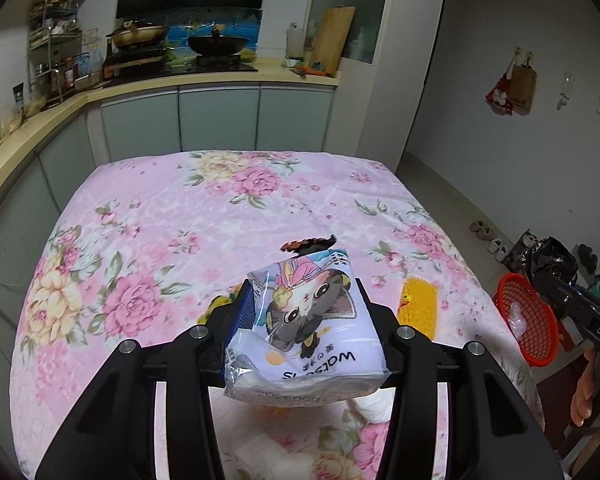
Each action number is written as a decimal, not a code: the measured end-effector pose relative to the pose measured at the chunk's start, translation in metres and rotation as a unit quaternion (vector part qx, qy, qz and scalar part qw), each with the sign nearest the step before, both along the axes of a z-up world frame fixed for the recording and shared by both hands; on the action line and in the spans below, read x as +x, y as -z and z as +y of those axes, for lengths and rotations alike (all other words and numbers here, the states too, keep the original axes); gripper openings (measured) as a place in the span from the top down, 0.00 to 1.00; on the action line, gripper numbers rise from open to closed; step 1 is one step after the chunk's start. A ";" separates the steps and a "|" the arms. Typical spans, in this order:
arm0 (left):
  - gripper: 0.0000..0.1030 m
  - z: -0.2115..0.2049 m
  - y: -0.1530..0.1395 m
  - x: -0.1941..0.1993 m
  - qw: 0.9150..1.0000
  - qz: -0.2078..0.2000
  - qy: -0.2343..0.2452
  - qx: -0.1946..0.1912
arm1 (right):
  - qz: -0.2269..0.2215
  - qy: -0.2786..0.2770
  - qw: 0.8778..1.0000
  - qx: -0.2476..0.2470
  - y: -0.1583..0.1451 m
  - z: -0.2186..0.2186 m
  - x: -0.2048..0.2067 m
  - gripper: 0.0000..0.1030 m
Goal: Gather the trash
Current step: 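Carry the cat-print packet and black bag over the red basket with both grippers, then open both grippers to drop the packet and bag into the basket, then move both grippers back over the trash on the bed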
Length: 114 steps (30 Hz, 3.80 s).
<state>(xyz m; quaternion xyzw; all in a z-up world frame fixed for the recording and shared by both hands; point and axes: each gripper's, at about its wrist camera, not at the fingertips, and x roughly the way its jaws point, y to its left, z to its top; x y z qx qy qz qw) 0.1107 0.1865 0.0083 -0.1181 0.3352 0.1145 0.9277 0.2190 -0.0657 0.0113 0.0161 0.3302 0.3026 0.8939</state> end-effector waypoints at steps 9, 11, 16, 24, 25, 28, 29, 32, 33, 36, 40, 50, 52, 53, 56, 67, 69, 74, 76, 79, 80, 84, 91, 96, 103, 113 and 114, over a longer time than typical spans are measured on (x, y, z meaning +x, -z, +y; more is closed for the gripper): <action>0.56 -0.019 -0.006 0.019 1.000 -0.005 0.024 -0.004 | -0.012 0.034 0.999 0.005 -0.012 -0.024 0.007 0.56; 0.56 -0.025 -0.007 0.025 0.999 -0.006 0.031 -0.006 | -0.014 0.043 0.999 0.004 -0.014 -0.031 0.008 0.56; 0.56 -0.045 -0.010 0.041 0.998 -0.007 0.057 -0.009 | -0.022 0.072 0.997 0.003 -0.023 -0.055 0.011 0.56; 0.56 -0.086 -0.013 0.068 0.994 -0.005 0.106 -0.014 | -0.026 0.122 0.992 0.002 -0.027 -0.097 0.015 0.56; 0.56 -0.093 -0.013 0.071 0.993 -0.005 0.114 -0.015 | -0.024 0.129 0.991 0.002 -0.027 -0.102 0.015 0.56; 0.56 -0.112 -0.013 0.081 0.991 -0.004 0.135 -0.019 | -0.022 0.147 0.989 -0.001 -0.026 -0.117 0.016 0.56; 0.56 -0.118 -0.013 0.084 0.990 -0.003 0.141 -0.019 | -0.021 0.154 0.988 -0.002 -0.025 -0.123 0.016 0.56; 0.56 -0.136 -0.011 0.095 0.986 0.001 0.163 -0.026 | -0.019 0.172 0.985 -0.003 -0.024 -0.139 0.016 0.56; 0.56 -0.143 -0.010 0.099 0.985 0.003 0.170 -0.027 | -0.018 0.176 0.984 -0.003 -0.024 -0.142 0.016 0.56; 0.56 -0.167 -0.007 0.111 0.981 0.009 0.192 -0.026 | -0.014 0.195 0.981 -0.003 -0.021 -0.158 0.016 0.56; 0.56 -0.196 -0.002 0.123 0.975 0.016 0.220 -0.026 | -0.006 0.219 0.976 -0.006 -0.016 -0.177 0.017 0.56; 0.56 -0.274 0.019 0.161 0.956 0.049 0.286 -0.035 | 0.023 0.271 0.962 -0.015 0.001 -0.219 0.023 0.56; 0.56 -0.289 0.026 0.167 0.953 0.057 0.296 -0.037 | 0.029 0.278 0.960 -0.016 0.006 -0.226 0.025 0.56; 0.56 -0.295 0.029 0.170 0.951 0.062 0.300 -0.036 | 0.033 0.280 0.959 -0.017 0.008 -0.229 0.026 0.56; 0.56 -0.312 0.042 0.180 0.947 0.075 0.311 -0.033 | 0.045 0.282 0.958 -0.017 0.015 -0.234 0.033 0.56; 0.55 -0.347 0.097 0.210 0.938 0.139 0.318 -0.024 | 0.110 0.273 0.955 -0.029 0.051 -0.232 0.071 0.55; 0.55 -0.351 0.105 0.210 0.936 0.146 0.319 -0.020 | 0.118 0.271 0.955 -0.034 0.057 -0.229 0.075 0.54; 0.40 -0.355 0.116 0.212 0.933 0.157 0.323 -0.013 | 0.138 0.277 0.951 -0.022 0.069 -0.234 0.079 0.36; 0.29 -0.352 0.115 0.212 0.936 0.154 0.317 -0.015 | 0.143 0.284 0.948 -0.013 0.071 -0.238 0.077 0.32; 0.24 -0.347 0.111 0.210 0.938 0.148 0.312 -0.023 | 0.143 0.289 0.947 -0.010 0.070 -0.243 0.075 0.32; 0.23 -0.345 0.110 0.210 0.939 0.147 0.311 -0.022 | 0.141 0.289 0.947 -0.008 0.068 -0.244 0.073 0.32; 0.22 -0.336 0.102 0.205 0.943 0.141 0.300 -0.019 | 0.127 0.291 0.948 -0.009 0.061 -0.243 0.064 0.32; 0.22 -0.314 0.078 0.190 0.954 0.117 0.275 -0.003 | 0.096 0.285 0.954 -0.014 0.043 -0.235 0.044 0.32; 0.22 -0.294 0.060 0.175 0.962 0.094 0.255 0.000 | 0.068 0.275 0.959 -0.021 0.033 -0.221 0.029 0.32; 0.21 -0.274 0.039 0.143 0.971 0.059 0.230 0.021 | 0.034 0.246 0.968 -0.023 0.024 -0.194 0.009 0.32; 0.18 -0.253 0.019 0.098 0.978 0.016 0.192 0.085 | 0.002 0.194 0.981 -0.017 0.019 -0.159 -0.018 0.32; 0.18 -0.251 0.017 0.093 0.978 0.013 0.189 0.088 | 0.000 0.192 0.981 -0.017 0.018 -0.156 -0.020 0.32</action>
